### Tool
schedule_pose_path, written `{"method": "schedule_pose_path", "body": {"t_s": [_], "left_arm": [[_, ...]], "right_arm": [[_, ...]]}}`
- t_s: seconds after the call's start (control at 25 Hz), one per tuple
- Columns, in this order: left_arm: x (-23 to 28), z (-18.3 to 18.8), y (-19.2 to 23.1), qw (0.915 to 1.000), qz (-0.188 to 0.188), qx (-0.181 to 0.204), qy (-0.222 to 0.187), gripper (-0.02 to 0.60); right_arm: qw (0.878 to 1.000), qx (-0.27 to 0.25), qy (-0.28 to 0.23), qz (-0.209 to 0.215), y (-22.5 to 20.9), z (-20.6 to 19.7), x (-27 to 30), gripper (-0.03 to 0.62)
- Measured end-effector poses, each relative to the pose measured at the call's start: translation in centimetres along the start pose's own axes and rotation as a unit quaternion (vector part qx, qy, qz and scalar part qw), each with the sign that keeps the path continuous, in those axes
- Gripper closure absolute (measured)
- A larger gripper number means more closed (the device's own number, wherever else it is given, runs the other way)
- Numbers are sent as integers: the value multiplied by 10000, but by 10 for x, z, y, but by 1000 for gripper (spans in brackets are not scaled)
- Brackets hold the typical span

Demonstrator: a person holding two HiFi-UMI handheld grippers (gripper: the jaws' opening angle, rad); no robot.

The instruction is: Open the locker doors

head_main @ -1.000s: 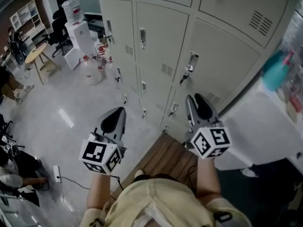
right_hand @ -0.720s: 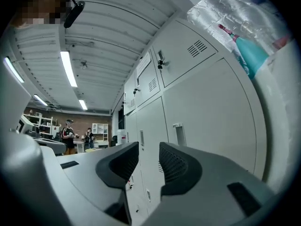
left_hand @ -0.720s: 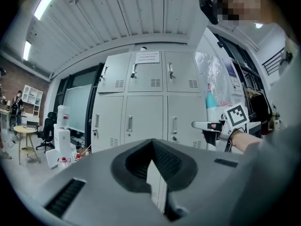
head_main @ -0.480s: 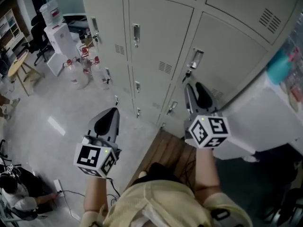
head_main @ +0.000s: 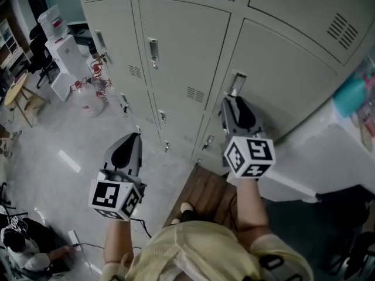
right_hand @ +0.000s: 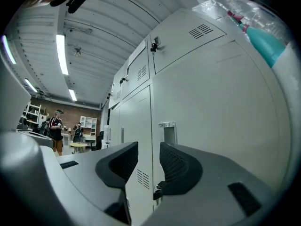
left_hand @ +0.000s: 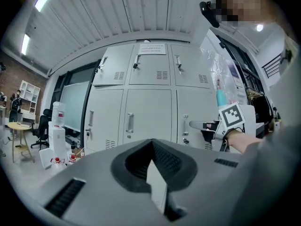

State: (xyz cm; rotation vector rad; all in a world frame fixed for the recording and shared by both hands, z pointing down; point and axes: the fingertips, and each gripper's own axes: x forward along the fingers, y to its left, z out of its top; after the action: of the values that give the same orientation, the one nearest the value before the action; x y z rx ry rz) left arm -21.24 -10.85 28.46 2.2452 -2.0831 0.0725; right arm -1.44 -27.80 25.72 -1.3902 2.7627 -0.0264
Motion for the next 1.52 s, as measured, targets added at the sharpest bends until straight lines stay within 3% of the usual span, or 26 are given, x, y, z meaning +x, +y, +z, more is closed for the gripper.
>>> {"method": "schedule_pose_path", "body": {"t_s": [0.24, 0.76, 1.52], "left_arm": [[30, -2, -5, 9999, 75, 84, 99, 588], [52, -7, -7, 9996, 261, -17, 123, 588], [33, -9, -4, 9996, -273, -37, 112, 588]], "right_arm": [[9999, 113, -47, -82, -15, -3, 26, 471], [9990, -183, -186, -353, -21, -7, 56, 471], [9969, -604, -73, -490, 13, -8, 16, 471]]}}
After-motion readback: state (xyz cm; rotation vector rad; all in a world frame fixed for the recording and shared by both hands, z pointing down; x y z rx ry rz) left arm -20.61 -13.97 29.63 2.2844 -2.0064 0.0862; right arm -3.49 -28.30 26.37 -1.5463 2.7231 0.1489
